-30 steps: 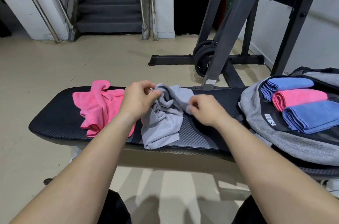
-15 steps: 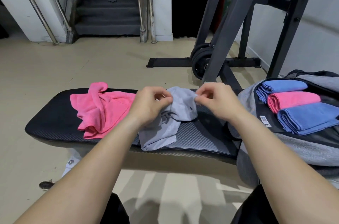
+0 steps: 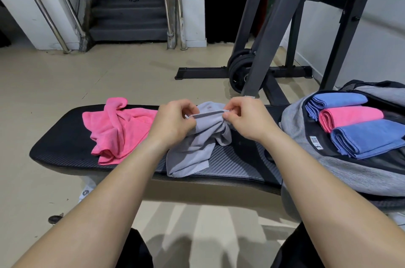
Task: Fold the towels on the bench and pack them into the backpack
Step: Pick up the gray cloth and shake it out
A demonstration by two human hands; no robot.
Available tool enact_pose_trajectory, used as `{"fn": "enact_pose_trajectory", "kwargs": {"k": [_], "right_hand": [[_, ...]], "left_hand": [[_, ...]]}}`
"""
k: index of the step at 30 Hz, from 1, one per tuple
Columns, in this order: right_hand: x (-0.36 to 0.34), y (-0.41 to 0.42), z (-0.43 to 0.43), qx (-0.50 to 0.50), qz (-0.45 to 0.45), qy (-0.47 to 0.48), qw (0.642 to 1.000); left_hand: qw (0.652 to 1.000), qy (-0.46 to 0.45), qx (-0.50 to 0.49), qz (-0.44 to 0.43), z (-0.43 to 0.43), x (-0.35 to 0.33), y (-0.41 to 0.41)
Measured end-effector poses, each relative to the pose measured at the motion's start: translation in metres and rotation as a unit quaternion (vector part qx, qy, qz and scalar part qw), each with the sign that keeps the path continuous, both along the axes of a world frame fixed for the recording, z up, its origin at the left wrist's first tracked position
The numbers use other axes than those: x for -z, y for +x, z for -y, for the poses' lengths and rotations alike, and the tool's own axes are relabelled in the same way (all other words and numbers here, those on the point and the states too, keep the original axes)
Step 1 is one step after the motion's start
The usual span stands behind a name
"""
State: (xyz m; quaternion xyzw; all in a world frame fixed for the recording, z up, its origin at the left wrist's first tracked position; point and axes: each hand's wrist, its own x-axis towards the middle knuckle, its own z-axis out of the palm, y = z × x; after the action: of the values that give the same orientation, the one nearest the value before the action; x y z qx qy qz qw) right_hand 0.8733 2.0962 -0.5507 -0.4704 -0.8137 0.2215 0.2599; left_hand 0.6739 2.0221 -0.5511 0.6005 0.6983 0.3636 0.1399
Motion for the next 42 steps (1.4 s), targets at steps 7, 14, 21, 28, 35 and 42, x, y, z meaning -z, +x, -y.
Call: {"fn": "enact_pose_trajectory", "kwargs": {"k": [7, 14, 21, 28, 35, 42], "right_hand": [[0.001, 0.003, -0.007, 0.037, -0.018, -0.019, 0.999], [-0.008, 0.001, 0.005, 0.108, -0.063, -0.052, 0.991], [-0.014, 0.020, 0.020, 0.086, -0.090, -0.126, 0.984], [-0.016, 0.031, 0.023, 0.049, -0.136, -0.141, 0.979], [-0.018, 0.032, 0.029, 0.024, -0.190, -0.132, 0.972], [-0.019, 0.028, 0.031, 0.020, -0.261, -0.182, 0.948]], "left_hand": [[0.998, 0.008, -0.026, 0.059, 0.009, -0.004, -0.027], [0.976, 0.000, 0.021, 0.215, 0.016, -0.008, -0.006], [0.974, -0.056, 0.087, 0.201, 0.010, -0.004, 0.032], [0.972, -0.064, 0.126, 0.186, 0.004, -0.006, 0.044], [0.988, 0.101, 0.107, -0.050, -0.003, -0.003, 0.050], [0.983, 0.136, 0.109, -0.060, -0.007, -0.005, 0.051]]}}
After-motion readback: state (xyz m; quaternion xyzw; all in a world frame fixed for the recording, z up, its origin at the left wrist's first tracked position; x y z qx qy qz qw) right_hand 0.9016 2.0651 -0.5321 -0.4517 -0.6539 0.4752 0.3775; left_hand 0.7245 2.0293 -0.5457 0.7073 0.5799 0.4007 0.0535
